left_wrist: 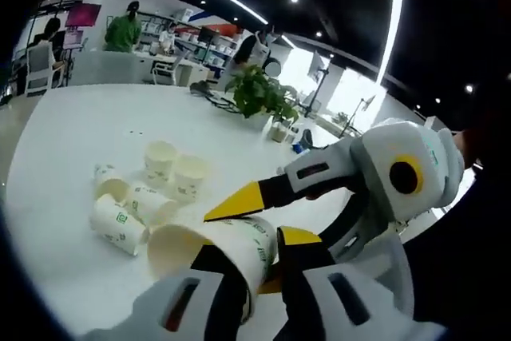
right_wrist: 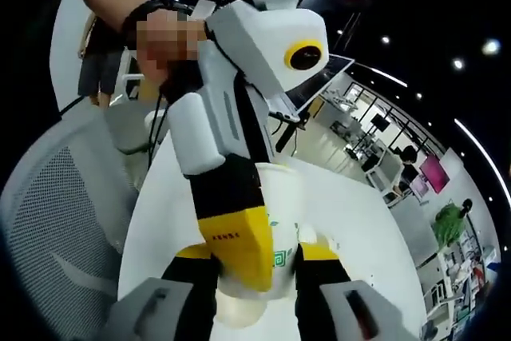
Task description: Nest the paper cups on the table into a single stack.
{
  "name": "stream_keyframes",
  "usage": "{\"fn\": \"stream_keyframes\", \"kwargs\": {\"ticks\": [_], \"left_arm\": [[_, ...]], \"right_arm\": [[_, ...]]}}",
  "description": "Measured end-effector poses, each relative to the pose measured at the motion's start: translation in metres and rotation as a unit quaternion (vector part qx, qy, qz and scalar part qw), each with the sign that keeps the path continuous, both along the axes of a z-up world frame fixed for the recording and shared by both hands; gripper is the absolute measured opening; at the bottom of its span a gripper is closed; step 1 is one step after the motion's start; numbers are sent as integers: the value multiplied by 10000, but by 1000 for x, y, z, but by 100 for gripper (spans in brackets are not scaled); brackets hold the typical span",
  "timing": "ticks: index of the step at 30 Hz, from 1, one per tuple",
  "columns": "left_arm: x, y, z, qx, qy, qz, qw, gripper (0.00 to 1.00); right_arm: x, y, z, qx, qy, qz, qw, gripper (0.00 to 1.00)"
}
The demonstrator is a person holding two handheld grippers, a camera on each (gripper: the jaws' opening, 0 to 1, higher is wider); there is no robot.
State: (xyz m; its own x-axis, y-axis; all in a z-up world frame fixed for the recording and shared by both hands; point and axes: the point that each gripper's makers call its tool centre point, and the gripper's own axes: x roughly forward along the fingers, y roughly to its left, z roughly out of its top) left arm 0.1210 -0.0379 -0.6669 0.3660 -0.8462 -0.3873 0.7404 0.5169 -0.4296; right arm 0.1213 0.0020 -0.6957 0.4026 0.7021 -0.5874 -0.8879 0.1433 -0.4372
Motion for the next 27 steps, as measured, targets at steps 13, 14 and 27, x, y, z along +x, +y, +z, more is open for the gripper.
{"fn": "stream_keyframes", "kwargs": {"ticks": [13, 14, 27], "left_arm": [[-6, -1, -6, 38, 145, -63, 9999, 0], [-8, -2, -6, 53, 144, -70, 9999, 0], [-8, 0, -9, 307, 25, -153, 9994, 0]], "right_arm": [[-7, 2, 0, 0, 13, -40, 10000, 36], [-7, 2, 0, 0, 18, -46, 10000, 36], [-10, -25, -15, -185, 310, -548, 9978, 58]]}}
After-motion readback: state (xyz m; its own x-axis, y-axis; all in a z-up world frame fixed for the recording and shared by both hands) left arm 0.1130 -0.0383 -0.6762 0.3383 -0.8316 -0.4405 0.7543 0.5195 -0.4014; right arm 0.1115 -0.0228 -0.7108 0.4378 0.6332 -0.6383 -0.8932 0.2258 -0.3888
